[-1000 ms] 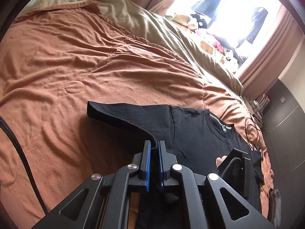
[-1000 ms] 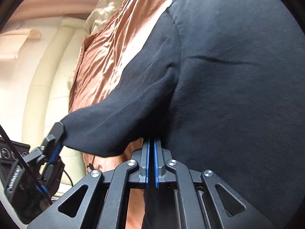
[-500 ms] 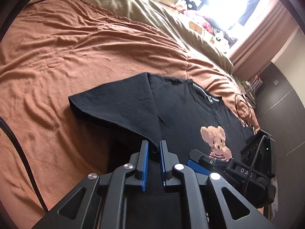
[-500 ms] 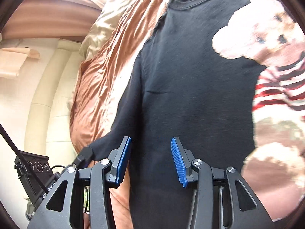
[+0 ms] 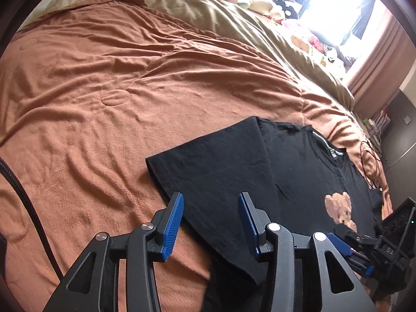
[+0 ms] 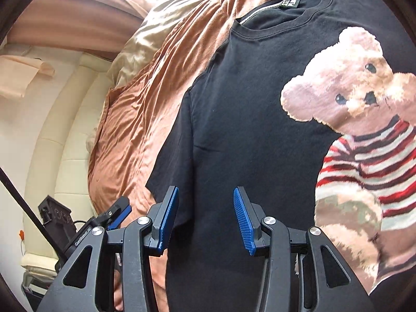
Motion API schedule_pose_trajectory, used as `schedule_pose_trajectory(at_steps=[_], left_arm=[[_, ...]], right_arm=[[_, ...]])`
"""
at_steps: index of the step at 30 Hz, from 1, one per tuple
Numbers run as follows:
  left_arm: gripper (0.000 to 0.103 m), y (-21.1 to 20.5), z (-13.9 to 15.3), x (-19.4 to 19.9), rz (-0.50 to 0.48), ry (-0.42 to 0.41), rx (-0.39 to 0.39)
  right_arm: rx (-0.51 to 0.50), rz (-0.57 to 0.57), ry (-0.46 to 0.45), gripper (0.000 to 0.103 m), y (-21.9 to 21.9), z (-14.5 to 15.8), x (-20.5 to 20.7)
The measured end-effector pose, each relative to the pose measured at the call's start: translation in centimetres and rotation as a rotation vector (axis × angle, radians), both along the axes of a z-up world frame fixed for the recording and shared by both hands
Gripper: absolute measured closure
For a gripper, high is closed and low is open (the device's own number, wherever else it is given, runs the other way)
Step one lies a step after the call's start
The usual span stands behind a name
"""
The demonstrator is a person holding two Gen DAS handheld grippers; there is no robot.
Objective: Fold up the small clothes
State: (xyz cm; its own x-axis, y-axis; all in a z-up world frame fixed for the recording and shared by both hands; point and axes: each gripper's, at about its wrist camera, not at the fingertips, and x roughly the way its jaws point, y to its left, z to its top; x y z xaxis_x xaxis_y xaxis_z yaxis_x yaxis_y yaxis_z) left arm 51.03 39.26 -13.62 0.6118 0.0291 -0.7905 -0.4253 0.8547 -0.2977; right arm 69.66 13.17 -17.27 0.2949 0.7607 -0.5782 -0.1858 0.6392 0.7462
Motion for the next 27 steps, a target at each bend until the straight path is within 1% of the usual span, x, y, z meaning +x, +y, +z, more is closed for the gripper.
schedule_pose_trajectory(at_steps=[2, 4, 7, 10, 11, 14, 15, 16, 17, 18, 24, 27], left_arm=[[0.057, 1.1, -1.1, 0.6, 0.023, 0.015, 0.018], [0.057, 2.2, -2.3, 1.3, 0.052, 0.035, 0.019], [0.057, 3.3, -3.8, 2.3, 0.085, 0.064, 0.048], [0.057, 4.2, -5.2, 2.9, 0.120, 0.082, 0.038], [0.057, 4.4, -5.5, 3.1, 0.125, 0.081, 0.039], [0.057, 4.4, -5.4, 3.8, 0.115, 0.062, 0.081], [0.059, 4.4, -5.4, 4.0, 0.111, 0.060, 0.081], [0.076, 4.4, -5.3, 4.1, 0.111, 0.060, 0.082], [0.088, 4.3, -5.1, 4.2, 0.109, 0.065, 0.086], [0.098, 4.1, -4.9, 4.4, 0.097, 0.070, 0.086], [0.099, 1.6, -1.1, 4.4, 0.021, -0.010, 0.097], [0.099, 0.0, 0.9, 4.7, -0.019, -0.032, 0.110]], right_arm=[[0.000, -0.006, 0.001, 0.062, 0.0, -0.1, 0.0], [-0.002, -0.012, 0.002, 0.062, -0.1, -0.2, 0.1], [-0.006, -0.017, -0.006, 0.062, -0.5, 0.0, -0.1], [-0.009, -0.013, -0.010, 0.062, -0.7, 0.0, -0.1], [-0.010, -0.014, -0.008, 0.062, -0.6, -0.1, 0.0], [-0.008, -0.019, -0.002, 0.062, -0.6, -0.4, 0.2], [-0.008, -0.019, 0.000, 0.062, -0.6, -0.5, 0.3], [-0.006, -0.019, 0.003, 0.062, -0.7, -0.5, 0.3], [-0.002, -0.020, 0.006, 0.062, -0.7, -0.5, 0.3], [0.003, -0.021, 0.007, 0.062, -0.8, -0.4, 0.3], [0.023, -0.033, -0.003, 0.062, -1.8, 0.5, -0.1], [0.021, -0.043, -0.013, 0.062, -2.5, 0.8, -0.3]])
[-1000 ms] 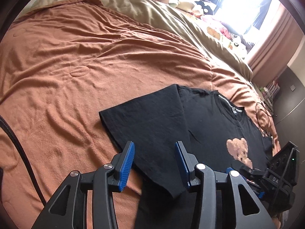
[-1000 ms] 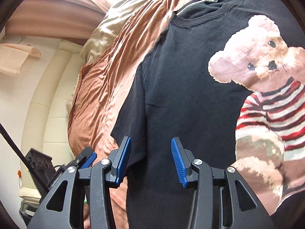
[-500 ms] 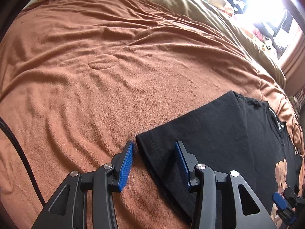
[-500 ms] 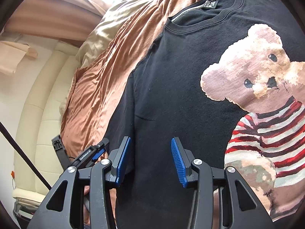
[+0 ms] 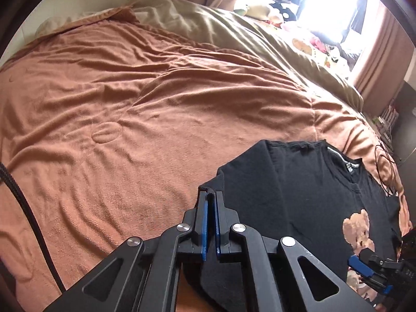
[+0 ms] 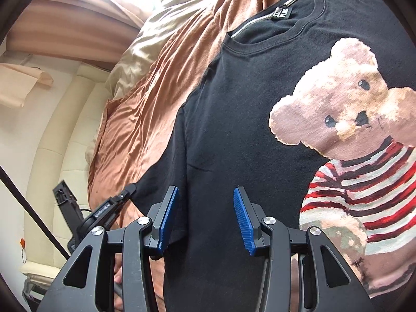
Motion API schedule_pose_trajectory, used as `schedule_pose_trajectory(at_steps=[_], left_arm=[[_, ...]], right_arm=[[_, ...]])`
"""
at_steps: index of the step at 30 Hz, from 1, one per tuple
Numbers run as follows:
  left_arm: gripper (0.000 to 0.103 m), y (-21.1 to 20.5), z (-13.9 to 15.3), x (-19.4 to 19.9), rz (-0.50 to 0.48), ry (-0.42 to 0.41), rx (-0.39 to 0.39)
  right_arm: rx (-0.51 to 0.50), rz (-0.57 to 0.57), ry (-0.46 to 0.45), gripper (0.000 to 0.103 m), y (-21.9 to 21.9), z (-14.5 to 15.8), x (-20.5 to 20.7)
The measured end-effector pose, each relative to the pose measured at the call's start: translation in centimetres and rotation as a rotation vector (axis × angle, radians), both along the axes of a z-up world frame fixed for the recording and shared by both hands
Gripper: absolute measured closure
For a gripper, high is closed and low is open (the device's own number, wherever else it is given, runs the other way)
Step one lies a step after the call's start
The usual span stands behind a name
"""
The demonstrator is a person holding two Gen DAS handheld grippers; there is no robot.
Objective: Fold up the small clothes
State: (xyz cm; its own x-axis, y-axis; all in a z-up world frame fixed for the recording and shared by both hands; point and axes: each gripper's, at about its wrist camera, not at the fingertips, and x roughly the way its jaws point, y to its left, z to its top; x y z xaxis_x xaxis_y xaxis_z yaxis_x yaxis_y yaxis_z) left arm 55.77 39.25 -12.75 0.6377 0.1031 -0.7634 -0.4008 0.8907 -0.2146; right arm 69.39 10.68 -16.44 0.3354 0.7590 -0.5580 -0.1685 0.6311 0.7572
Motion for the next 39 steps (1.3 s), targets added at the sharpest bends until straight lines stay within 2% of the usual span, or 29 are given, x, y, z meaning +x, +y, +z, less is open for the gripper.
schedule_pose_trajectory(at_steps=[10, 11, 13, 17, 24, 28, 39], left_arm=[[0.099, -5.7, 5.5, 1.9, -0.110, -0.045, -0.006], [0.099, -6.4, 6.0, 2.3, -0.122, -0.047, -0.003], [0.099, -7.7, 6.9, 2.9, -0.142, -0.049, 0.011], [0.099, -10.1, 8.4, 4.4, -0.177, -0.057, 0.025], [0.098, -13.7, 7.5, 7.1, -0.238, -0.029, 0.003], [0.091, -14.9, 6.9, 7.5, -0.252, -0.016, -0.010], [0.089, -11.8, 5.7, 5.9, -0.177, 0.009, -0.039]], right_arm=[[0.037, -0.046, 0.043, 0.061, -2.7, 0.0, -0.3], [0.041, -0.051, 0.045, 0.058, -3.0, 0.0, -0.3], [0.048, -0.073, 0.045, 0.046, -3.7, 0.1, -0.3], [0.087, -0.094, 0.057, 0.045, -5.0, -0.1, -0.2], [0.113, -0.113, 0.078, 0.045, -6.9, -0.8, 0.4], [0.127, -0.114, 0.091, 0.045, -7.5, -1.2, 0.7], [0.122, -0.135, 0.114, 0.045, -8.1, -2.0, 1.1]])
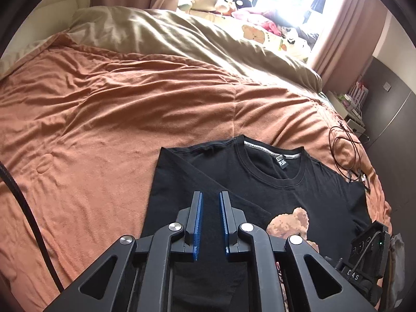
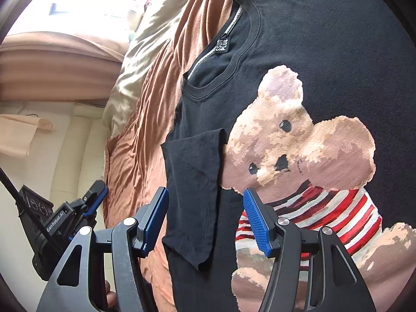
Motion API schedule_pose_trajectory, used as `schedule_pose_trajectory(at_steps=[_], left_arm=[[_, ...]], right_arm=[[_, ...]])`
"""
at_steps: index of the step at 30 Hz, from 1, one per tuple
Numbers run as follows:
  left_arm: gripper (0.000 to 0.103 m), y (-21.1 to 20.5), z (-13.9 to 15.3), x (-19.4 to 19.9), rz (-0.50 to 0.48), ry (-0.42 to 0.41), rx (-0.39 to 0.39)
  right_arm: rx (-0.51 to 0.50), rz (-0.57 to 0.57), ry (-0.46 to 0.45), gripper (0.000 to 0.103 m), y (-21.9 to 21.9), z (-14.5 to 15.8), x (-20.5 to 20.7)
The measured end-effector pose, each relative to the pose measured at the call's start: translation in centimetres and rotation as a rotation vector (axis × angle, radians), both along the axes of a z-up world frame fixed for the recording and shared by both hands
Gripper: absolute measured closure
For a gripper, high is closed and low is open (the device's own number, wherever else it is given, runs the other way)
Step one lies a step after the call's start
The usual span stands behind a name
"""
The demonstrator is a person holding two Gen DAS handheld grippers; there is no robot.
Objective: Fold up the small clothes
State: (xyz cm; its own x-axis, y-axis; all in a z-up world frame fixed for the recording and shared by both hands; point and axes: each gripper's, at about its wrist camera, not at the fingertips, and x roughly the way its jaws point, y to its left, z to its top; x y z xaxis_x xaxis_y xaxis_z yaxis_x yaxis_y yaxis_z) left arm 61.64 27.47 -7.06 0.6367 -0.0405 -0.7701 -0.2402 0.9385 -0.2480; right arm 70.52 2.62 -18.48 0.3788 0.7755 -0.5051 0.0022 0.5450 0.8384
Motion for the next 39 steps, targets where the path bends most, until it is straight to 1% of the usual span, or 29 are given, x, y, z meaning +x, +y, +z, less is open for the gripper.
schedule_pose_trajectory(at_steps=[5, 8, 16, 18, 19, 23, 25, 28, 30, 31, 33, 35, 37, 38, 39], left_arm=[[0.089, 1.2, -2.5, -1.0, 0.010, 0.043, 0.004], [0.089, 2.3, -4.2, -1.6, 0.014, 0.071, -0.009], [0.089, 5.3, -8.5, -3.5, 0.041, 0.139, -0.043], [0.089, 5.7, -9.5, -4.2, 0.045, 0.157, -0.049], [0.089, 5.9, -9.9, -4.4, 0.044, 0.166, -0.050], [0.089, 6.5, -11.0, -6.0, 0.054, 0.189, -0.066], [0.089, 6.6, -10.8, -6.9, 0.063, 0.177, -0.075], [0.089, 6.4, -9.9, -8.2, 0.085, 0.182, -0.064], [0.089, 6.2, -9.3, -9.0, 0.082, 0.177, -0.087], [0.089, 5.8, -8.8, -9.3, 0.080, 0.170, -0.089], [0.089, 4.9, -7.7, -9.9, 0.073, 0.162, -0.075], [0.087, 3.9, -6.6, -10.3, 0.058, 0.154, -0.072], [0.078, 2.6, -5.3, -10.7, 0.043, 0.136, -0.073], [0.075, 1.9, -4.6, -10.9, 0.036, 0.125, -0.070], [0.067, 1.1, -4.0, -11.0, 0.028, 0.114, -0.067]], right_arm=[[0.001, 0.011, -0.001, 0.045, 0.7, -0.4, 0.0], [-0.005, 0.029, -0.004, 0.045, 1.8, -0.7, 0.2], [-0.094, 0.076, -0.055, 0.045, 6.0, -0.3, 0.0], [-0.091, 0.094, -0.062, 0.045, 6.9, -0.1, 0.0], [-0.095, 0.104, -0.063, 0.048, 7.3, -0.1, 0.0], [-0.129, 0.118, -0.062, 0.048, 7.9, 0.3, 0.0], [-0.150, 0.118, -0.068, 0.048, 7.5, 0.9, -0.3], [-0.194, 0.113, -0.103, 0.048, 6.4, 2.8, -1.1], [-0.217, 0.108, -0.132, 0.048, 5.6, 4.3, -1.8], [-0.244, 0.103, -0.147, 0.048, 5.0, 5.2, -2.1], [-0.269, 0.080, -0.172, 0.048, 3.6, 7.0, -3.0], [-0.273, 0.058, -0.180, 0.044, 2.1, 7.9, -4.1], [-0.298, 0.040, -0.198, 0.037, 0.9, 8.7, -5.5], [-0.315, 0.035, -0.208, 0.036, 0.3, 8.9, -6.1], [-0.345, 0.031, -0.216, 0.035, -0.3, 9.2, -6.9]])
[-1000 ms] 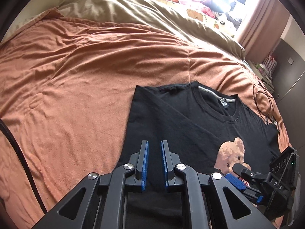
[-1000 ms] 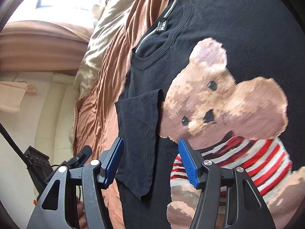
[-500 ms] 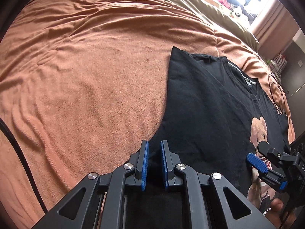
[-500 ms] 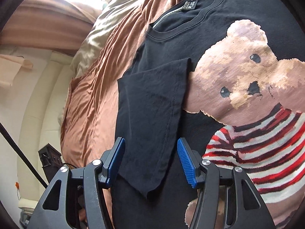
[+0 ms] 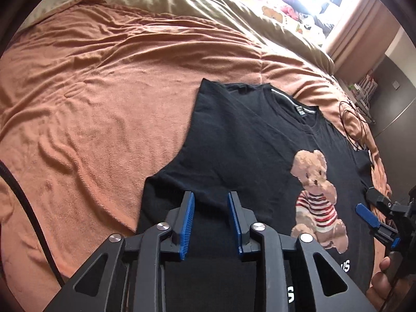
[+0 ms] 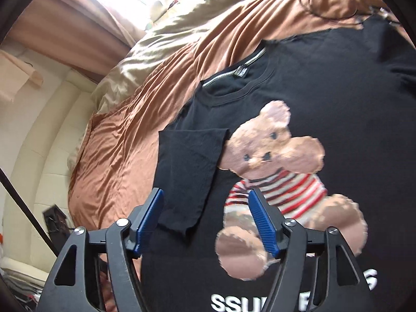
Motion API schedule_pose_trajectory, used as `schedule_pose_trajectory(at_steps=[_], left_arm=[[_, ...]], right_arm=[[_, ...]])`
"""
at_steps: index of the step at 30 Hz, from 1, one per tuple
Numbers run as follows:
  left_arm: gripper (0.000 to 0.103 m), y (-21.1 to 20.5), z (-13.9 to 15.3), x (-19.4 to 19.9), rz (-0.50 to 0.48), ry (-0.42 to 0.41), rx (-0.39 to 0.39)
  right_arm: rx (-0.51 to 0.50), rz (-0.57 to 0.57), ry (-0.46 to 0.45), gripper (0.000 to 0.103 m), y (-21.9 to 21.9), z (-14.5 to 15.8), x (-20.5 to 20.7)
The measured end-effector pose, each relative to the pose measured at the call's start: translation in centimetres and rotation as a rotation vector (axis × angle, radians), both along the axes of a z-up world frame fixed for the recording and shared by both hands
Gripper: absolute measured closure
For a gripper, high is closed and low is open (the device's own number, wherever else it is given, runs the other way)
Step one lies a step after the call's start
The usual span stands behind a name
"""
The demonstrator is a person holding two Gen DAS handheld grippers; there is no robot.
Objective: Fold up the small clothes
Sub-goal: 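Open the left tool and move both tools to the shirt's other side edge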
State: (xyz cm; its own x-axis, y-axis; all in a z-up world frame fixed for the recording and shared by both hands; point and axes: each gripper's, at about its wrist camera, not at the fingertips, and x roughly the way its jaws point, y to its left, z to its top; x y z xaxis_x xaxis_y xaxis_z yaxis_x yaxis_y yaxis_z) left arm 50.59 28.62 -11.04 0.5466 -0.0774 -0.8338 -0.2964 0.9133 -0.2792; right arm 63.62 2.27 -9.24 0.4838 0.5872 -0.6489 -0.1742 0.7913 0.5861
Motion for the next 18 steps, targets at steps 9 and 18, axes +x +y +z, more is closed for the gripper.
schedule_pose_trajectory(at_steps=[9, 18], left_arm=[[0.031, -7.0, 5.1, -1.6, -0.051, -0.073, -0.043], [0.019, -14.5, 10.6, -3.2, -0.137, -0.156, -0.035]], right_arm=[[-0.086, -0.085, -0.047, 0.018, -9.4, 3.4, -6.5], [-0.131, -0.229, -0.119, 0.011, -18.0, 8.3, -11.2]])
